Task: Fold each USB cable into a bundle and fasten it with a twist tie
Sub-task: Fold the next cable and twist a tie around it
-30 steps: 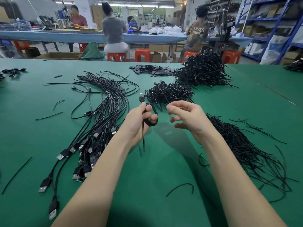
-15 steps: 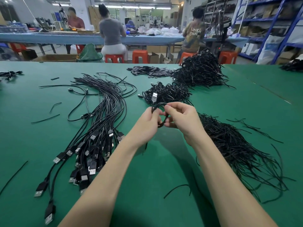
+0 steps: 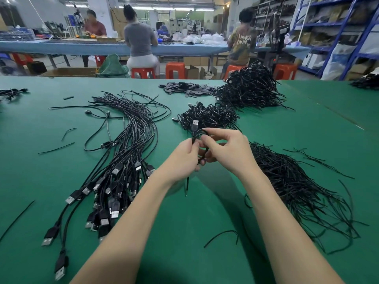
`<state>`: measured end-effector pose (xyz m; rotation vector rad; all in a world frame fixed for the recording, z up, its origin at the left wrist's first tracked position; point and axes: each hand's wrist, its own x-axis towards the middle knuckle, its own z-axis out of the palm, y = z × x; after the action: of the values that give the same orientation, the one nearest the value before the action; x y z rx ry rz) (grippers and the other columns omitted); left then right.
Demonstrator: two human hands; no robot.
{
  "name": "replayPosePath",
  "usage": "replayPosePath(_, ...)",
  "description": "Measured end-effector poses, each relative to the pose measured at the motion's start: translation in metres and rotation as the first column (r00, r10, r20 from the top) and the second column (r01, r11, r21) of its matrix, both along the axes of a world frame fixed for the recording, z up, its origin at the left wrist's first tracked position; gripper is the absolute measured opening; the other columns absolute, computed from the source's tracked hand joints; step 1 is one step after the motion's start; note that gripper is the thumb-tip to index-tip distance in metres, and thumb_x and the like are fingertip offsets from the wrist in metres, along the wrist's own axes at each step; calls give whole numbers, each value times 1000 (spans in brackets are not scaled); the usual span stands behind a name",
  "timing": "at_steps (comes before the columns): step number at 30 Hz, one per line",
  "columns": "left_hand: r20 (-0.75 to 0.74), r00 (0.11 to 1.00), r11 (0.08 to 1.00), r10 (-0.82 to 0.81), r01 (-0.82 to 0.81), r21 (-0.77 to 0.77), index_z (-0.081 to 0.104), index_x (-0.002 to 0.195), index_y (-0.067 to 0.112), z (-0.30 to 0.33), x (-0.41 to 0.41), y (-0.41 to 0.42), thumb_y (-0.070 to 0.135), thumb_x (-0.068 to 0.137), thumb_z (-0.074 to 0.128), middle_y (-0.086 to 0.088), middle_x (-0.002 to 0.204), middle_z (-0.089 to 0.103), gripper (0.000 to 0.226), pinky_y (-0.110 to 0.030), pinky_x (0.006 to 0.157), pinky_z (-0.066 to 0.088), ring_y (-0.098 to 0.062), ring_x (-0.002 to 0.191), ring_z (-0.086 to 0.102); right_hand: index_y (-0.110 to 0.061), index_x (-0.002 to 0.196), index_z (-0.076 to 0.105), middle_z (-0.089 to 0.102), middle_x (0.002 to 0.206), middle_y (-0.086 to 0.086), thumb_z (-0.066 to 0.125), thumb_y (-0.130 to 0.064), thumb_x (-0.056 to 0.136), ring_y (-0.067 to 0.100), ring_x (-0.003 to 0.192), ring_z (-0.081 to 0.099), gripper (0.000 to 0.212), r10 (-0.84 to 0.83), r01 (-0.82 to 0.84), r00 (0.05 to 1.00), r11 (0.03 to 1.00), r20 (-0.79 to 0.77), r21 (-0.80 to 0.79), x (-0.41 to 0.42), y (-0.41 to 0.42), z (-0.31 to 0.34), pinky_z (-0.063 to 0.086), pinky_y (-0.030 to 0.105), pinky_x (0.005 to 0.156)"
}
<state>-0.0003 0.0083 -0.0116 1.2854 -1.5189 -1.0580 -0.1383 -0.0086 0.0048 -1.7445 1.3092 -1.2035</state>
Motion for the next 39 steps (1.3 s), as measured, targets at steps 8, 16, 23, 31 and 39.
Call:
replayPosePath(8, 81, 993, 994, -86, 79, 79, 49, 109, 4, -5, -4, 0, 18, 107, 25, -5, 95, 57, 28, -27, 66, 53, -14, 75, 58, -34, 78, 77, 73, 68, -8, 73, -34, 92, 9, 54, 68, 15, 65, -70, 996, 993, 53, 99, -4, 2, 6, 63, 28, 64)
replayPosePath(16, 73, 989, 991, -132, 130, 34, 48, 98, 20, -8, -6, -1, 6, 102, 25, -4, 81, 43, 27, -33, 60, 34, -21, 70, 35, -18, 77, 78, 72, 70, 4, 79, -34, 83, 30, 73, 70, 17, -37, 36, 997, 999, -75, -9, 2, 1, 2, 59, 47, 77)
replayPosePath(23, -196, 980, 999, 20, -11, 47, 34, 96, 18, -12, -23, -1, 17, 108, 31, -1, 77, 46, 12, -20, 50, 36, -9, 59, 38, -10, 70, 75, 64, 54, 1, 81, -16, 81, 14, 48, 68, 15, -88, 84, 994, 995, 70, 60, -6, -2, 0, 62, 45, 67)
replayPosePath(31, -623, 754, 965, 209, -55, 257, 33, 89, 15, -20, -26, 3, 4, 106, 32, -2, 70, 45, 20, -22, 49, 35, -10, 51, 35, -20, 93, 73, 74, 86, -6, 56, -46, 100, 4, 49, 63, 33, -69, 90, 992, 972, -103, 217, -29, -9, 3, 48, 18, 46)
replayPosePath(39, -716, 654, 951, 246, -21, 308, 32, 91, 14, -28, -20, 1, 4, 107, 31, -5, 72, 43, 19, -22, 48, 36, -13, 54, 34, -28, 105, 73, 69, 111, 1, 58, -36, 93, 26, 114, 59, 20, -322, 368, 777, 929, -541, -24, -56, -8, 5, 51, 39, 91)
